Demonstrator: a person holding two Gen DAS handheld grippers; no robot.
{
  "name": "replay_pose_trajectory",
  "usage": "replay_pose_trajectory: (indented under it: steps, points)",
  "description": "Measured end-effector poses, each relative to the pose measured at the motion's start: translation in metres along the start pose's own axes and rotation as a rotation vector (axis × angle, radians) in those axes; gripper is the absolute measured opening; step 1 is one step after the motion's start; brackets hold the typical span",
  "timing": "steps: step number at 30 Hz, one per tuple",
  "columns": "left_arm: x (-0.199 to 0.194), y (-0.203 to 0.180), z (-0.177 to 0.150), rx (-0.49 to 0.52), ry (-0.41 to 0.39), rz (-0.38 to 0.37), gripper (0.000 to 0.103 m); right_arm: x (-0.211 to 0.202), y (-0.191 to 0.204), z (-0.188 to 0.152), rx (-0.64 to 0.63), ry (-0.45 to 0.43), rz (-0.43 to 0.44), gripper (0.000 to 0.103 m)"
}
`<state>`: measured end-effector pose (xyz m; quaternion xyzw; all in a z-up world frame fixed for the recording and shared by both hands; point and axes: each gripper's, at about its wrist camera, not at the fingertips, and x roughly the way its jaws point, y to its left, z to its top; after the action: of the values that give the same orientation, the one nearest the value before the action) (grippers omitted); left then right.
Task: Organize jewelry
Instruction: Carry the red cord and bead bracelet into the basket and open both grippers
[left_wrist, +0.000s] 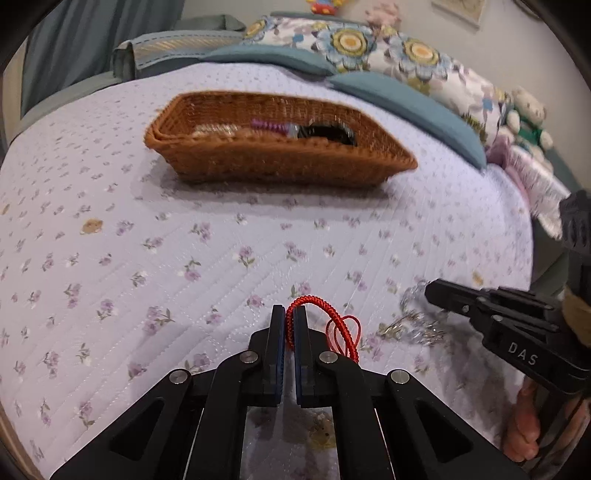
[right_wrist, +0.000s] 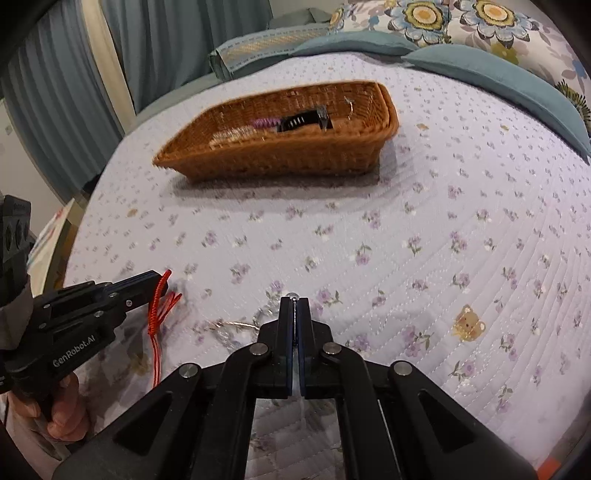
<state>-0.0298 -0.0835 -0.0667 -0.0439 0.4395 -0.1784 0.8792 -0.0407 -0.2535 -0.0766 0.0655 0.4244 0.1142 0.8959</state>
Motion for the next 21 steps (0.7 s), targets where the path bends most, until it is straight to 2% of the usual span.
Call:
replay_pose_trajectory:
  steps: [6, 11, 21]
  points:
    - [-0.022, 0.009, 0.007, -0.047, -0.063, -0.047, 0.004, -0.023, 0.008, 0.014, -0.02, -0.067, 0.046, 0.002]
    - [-0.039, 0.009, 0.029, -0.034, -0.116, -0.034, 0.004, -0.039, 0.014, 0.039, -0.037, -0.121, 0.037, 0.002]
    - [-0.046, 0.021, 0.12, -0.001, -0.228, 0.021, 0.004, -0.055, 0.03, 0.127, -0.131, -0.269, 0.056, 0.002]
